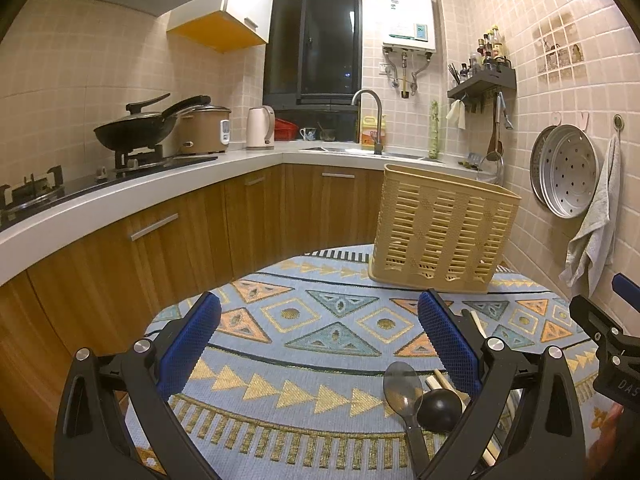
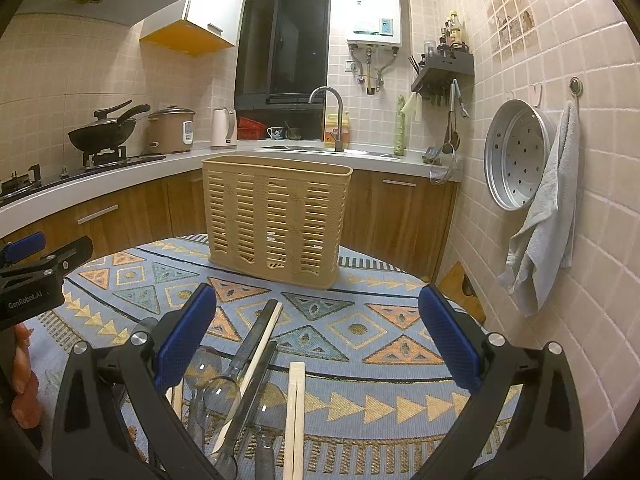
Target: Organize utensils
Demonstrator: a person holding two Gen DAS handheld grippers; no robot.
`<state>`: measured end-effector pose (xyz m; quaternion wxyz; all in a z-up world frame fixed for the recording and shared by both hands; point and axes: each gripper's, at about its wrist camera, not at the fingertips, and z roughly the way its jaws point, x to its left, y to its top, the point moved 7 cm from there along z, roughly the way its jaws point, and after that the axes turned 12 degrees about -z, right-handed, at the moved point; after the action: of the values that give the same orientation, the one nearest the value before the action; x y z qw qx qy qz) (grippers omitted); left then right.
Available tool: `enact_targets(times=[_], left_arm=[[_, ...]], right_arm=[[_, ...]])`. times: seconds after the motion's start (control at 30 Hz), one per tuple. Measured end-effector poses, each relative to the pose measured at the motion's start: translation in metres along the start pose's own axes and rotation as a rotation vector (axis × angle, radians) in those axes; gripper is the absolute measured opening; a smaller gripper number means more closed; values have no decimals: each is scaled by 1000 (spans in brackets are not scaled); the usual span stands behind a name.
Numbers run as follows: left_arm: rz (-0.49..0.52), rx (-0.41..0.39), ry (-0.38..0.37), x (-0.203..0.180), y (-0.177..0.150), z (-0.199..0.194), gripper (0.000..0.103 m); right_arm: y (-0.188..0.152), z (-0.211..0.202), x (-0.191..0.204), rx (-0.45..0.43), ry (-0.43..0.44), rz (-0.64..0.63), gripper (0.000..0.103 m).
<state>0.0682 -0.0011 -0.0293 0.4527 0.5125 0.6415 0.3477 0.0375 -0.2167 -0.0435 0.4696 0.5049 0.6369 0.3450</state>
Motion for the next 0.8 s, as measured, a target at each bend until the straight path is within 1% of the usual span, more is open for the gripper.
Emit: enact_targets(times=[0.8], left_arm=[[-7,4,-1,4,-1,0,96]], right_arm=[[-1,1,1,7,6,1,97]])
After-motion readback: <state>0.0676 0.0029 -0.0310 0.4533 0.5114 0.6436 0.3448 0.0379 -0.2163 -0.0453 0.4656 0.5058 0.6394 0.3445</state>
